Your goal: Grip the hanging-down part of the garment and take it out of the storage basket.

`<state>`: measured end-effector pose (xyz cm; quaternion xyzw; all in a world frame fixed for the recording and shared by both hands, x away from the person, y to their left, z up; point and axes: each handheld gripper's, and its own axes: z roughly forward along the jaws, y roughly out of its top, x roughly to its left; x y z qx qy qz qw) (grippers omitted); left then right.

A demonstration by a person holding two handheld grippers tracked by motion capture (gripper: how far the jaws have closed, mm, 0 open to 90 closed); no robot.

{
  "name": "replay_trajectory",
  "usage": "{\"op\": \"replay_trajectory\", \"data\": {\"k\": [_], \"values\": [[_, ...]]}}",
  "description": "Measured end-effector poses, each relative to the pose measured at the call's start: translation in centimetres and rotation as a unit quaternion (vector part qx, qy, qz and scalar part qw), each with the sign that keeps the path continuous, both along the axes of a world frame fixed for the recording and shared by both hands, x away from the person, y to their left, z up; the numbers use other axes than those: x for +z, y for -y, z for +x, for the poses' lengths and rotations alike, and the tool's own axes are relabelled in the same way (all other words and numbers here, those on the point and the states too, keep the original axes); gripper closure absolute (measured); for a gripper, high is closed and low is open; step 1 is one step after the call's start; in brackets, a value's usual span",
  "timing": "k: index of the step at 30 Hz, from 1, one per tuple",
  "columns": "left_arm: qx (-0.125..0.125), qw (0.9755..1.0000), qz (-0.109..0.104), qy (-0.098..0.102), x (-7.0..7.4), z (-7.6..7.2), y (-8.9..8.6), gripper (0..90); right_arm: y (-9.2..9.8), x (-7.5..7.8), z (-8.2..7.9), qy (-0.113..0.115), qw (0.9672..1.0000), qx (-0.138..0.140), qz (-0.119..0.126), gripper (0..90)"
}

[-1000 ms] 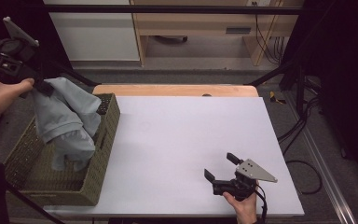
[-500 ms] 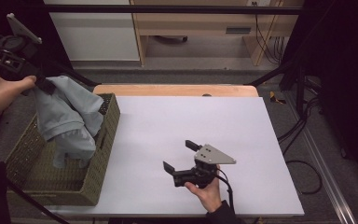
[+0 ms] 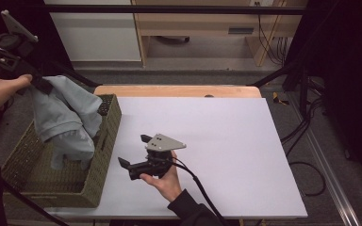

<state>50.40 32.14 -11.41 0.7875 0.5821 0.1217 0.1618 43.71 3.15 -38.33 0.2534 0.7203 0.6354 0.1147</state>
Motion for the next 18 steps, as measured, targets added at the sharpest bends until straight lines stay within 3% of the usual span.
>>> {"op": "replay_trajectory", "data": {"k": [11, 18], "values": [[-0.001, 1.0000, 0.001, -0.005, -0.3, 0.2, 0.0, 84.3, -7.2, -0.3, 1.1, 0.005, 0.9994, 0.027, -0.019, 5.9], [-0.005, 1.0000, 0.004, -0.004, -0.2, 0.1, 0.4, 84.3, -10.2, -1.4, 1.6, -0.017, 0.9986, 0.031, -0.039, 9.5]]}}
